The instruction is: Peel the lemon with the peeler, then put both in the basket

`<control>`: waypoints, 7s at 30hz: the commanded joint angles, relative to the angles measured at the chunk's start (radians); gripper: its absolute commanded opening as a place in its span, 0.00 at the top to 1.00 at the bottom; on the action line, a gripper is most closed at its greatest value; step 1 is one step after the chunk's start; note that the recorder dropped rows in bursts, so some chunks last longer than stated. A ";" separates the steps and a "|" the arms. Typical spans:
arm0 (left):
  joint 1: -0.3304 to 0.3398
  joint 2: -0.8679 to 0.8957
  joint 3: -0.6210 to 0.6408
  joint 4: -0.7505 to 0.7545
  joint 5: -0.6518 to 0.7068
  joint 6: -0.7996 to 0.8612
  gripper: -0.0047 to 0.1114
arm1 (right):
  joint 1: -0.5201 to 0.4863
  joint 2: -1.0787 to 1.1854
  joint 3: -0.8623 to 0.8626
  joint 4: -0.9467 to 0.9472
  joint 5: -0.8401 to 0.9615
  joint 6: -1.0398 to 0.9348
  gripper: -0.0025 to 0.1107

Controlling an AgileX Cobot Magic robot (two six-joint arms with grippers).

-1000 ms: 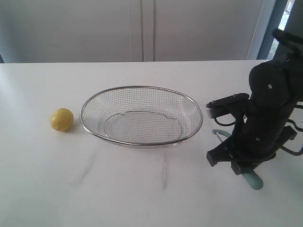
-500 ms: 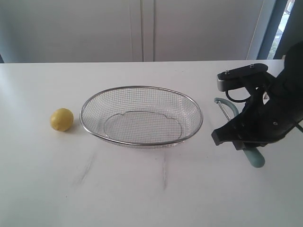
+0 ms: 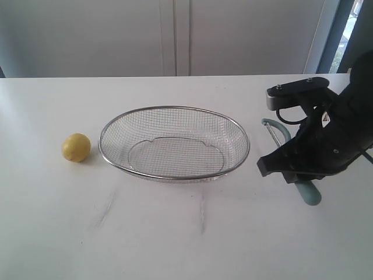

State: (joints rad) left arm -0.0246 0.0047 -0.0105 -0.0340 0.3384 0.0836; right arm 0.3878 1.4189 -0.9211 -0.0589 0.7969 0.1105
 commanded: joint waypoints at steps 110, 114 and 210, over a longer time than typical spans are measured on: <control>0.002 0.996 -0.882 0.043 0.258 -0.035 0.96 | 0.001 -0.009 0.004 0.059 -0.014 -0.009 0.98; 0.002 0.996 -0.882 0.034 0.251 -0.035 0.96 | 0.001 -0.009 0.004 0.059 -0.014 -0.009 0.98; -0.197 2.047 -1.417 -0.073 0.196 0.052 0.38 | 0.001 -0.009 0.004 0.059 -0.018 -0.057 0.98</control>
State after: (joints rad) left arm -0.2168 2.0530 -1.4242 -0.0892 0.5280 0.1347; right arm 0.3878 1.4189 -0.9211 0.0000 0.7869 0.0624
